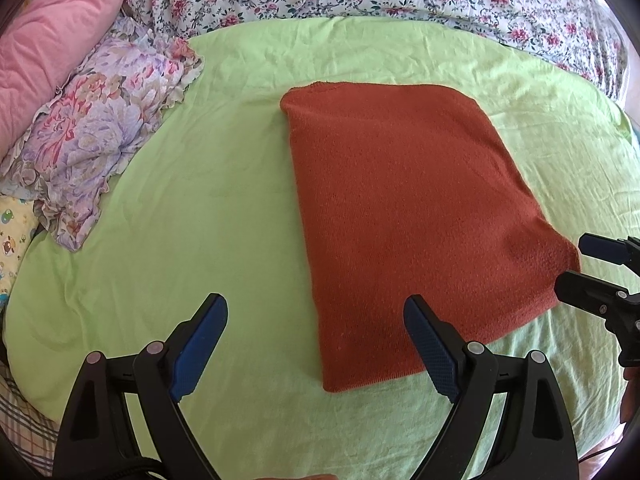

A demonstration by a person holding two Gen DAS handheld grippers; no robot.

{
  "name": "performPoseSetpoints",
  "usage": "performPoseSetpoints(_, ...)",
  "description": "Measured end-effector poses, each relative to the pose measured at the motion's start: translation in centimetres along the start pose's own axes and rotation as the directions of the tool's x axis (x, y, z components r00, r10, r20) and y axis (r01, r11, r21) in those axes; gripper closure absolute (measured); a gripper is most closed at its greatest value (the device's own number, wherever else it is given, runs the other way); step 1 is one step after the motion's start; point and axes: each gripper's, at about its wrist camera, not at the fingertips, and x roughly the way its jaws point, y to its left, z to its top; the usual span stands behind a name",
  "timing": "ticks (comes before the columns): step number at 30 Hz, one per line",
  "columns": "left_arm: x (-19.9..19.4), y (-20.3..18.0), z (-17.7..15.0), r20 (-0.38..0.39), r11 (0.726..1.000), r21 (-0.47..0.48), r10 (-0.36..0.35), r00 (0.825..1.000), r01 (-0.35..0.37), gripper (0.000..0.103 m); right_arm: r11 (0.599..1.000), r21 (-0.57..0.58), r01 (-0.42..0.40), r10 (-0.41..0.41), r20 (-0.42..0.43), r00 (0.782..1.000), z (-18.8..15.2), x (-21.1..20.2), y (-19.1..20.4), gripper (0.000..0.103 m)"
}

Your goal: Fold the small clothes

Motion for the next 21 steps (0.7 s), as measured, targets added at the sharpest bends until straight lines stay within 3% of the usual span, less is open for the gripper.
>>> performPoseSetpoints(21,0.6,0.2,1.0,-0.006,1.000,-0.022,-0.007,1.000,0.007,0.012,1.000,-0.009,-0.017,0.017,-0.008,1.000,1.5,0.9,0.1,0.011)
